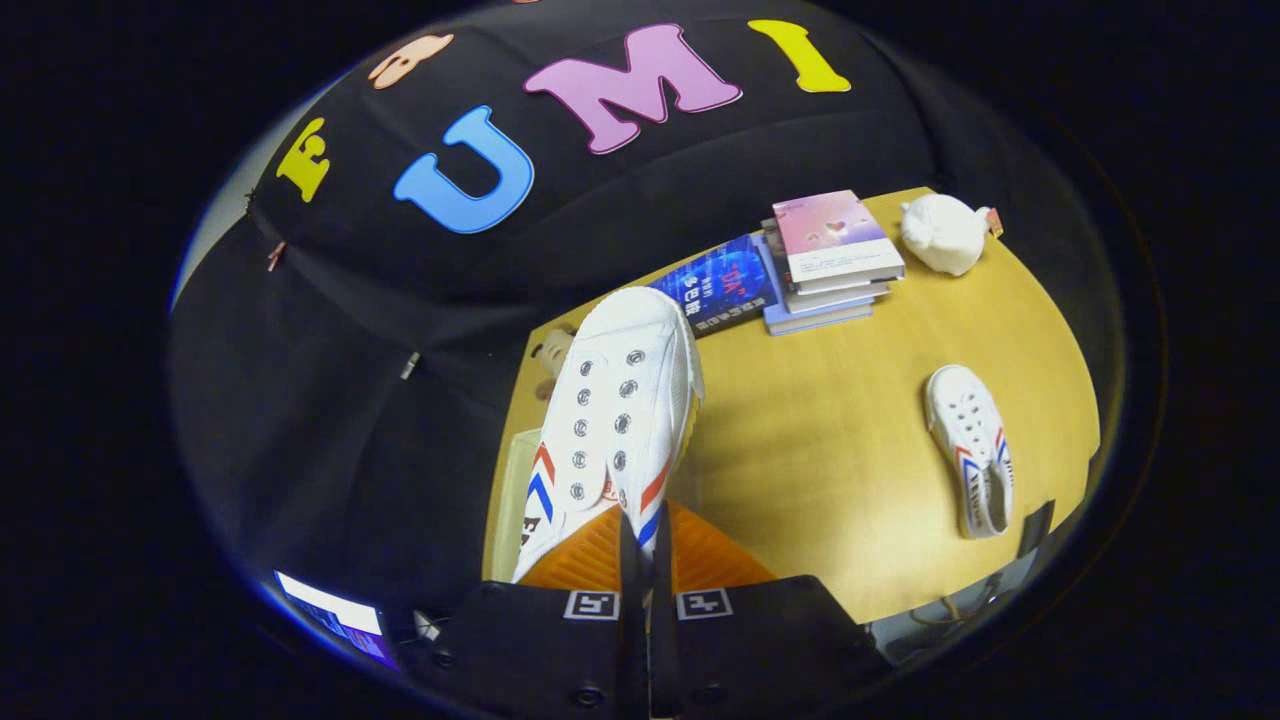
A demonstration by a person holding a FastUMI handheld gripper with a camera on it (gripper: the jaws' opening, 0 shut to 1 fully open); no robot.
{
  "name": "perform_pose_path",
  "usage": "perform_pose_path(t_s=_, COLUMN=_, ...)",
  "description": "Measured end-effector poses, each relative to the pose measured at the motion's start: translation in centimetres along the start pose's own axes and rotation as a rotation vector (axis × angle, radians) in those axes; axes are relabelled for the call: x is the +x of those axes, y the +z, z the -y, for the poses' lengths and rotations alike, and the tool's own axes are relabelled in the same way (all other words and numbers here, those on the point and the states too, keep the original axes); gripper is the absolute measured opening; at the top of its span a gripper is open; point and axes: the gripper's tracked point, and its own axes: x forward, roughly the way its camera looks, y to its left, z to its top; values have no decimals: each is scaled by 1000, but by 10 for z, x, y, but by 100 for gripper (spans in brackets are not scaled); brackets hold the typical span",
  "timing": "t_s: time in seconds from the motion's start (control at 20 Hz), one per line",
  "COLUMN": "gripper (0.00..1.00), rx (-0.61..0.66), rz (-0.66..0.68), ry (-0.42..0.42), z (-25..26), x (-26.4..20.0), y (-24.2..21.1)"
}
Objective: Open the storage box then place both shoes into the box .Put the left shoe in first, then the right shoe, with the right side of both shoes facing outward in a uniform manner.
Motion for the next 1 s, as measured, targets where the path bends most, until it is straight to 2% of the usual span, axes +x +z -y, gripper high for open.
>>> perform_pose_path(t_s=0.25, gripper=6, rx=-63, rz=-77, ry=64, z=-65, x=38, y=-42)
perform_pose_path(t_s=0.4, gripper=6, rx=-80, rz=-134, ry=66, z=-83, x=62, y=-71)
perform_pose_path(t_s=0.6, gripper=6, rx=-124, rz=-195, ry=24, z=-81, x=94, y=-103)
perform_pose_path(t_s=1.0, gripper=6, rx=-135, rz=-309, ry=-132, z=-55, x=149, y=-151)
